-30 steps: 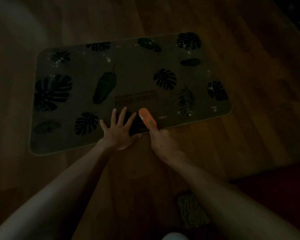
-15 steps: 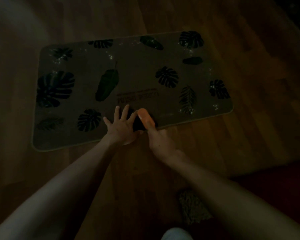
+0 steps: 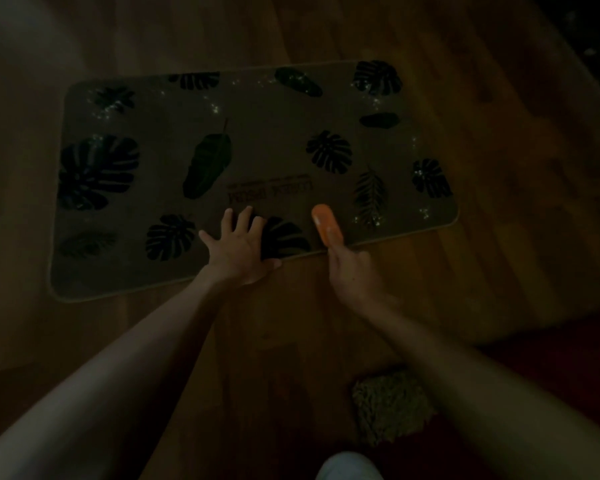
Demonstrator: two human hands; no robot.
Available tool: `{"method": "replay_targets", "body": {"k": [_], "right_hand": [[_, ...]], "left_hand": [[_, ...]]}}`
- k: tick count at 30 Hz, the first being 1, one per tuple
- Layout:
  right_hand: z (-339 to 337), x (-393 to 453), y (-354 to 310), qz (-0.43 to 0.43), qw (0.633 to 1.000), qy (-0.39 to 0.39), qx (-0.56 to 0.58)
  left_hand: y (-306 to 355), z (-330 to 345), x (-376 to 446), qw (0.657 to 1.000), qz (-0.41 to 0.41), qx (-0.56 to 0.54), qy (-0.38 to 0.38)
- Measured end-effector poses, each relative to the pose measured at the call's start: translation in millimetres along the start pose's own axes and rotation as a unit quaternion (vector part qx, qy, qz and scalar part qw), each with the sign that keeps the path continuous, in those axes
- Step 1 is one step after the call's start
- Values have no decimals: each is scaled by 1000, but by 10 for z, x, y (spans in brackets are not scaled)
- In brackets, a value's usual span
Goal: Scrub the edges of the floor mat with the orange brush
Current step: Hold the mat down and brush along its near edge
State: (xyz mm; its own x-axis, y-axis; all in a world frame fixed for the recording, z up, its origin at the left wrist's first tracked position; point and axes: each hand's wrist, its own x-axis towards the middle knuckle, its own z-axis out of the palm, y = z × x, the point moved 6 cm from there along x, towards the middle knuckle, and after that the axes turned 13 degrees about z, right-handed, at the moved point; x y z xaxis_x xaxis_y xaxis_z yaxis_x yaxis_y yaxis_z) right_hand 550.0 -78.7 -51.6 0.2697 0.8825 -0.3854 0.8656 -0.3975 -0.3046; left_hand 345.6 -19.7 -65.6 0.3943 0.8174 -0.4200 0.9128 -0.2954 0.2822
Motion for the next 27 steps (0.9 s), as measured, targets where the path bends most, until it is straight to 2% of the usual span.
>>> {"method": "replay_targets", "body": {"k": [5,11,14,16,19,23,27], "right_hand": [[115,-68,-74,-31,999,-1,16],[-148,391,-277,30,999,-10,7],[-78,168,-381,29,999,-29,13],[21,-114,-389,-3,1000,-25,14],[141,-385,-356,-24,997,-57,44],[62,-88,-435,-38,999,-16,-1],[-41,176,-472,-4,999,-37,-24]], "left_hand": [[75,-63,64,1000,-25,0,-6],[79,-59,69,1000,-28,6,-1],[72,-49,46,1000,-19,7,-1],[71,-43,44,1000,-13,6,2],[82,-39,40,1000,-13,2,3],[100,-51,33,1000,-19,-3,-5],[94,-61,34,1000,-30,0,-9]]}}
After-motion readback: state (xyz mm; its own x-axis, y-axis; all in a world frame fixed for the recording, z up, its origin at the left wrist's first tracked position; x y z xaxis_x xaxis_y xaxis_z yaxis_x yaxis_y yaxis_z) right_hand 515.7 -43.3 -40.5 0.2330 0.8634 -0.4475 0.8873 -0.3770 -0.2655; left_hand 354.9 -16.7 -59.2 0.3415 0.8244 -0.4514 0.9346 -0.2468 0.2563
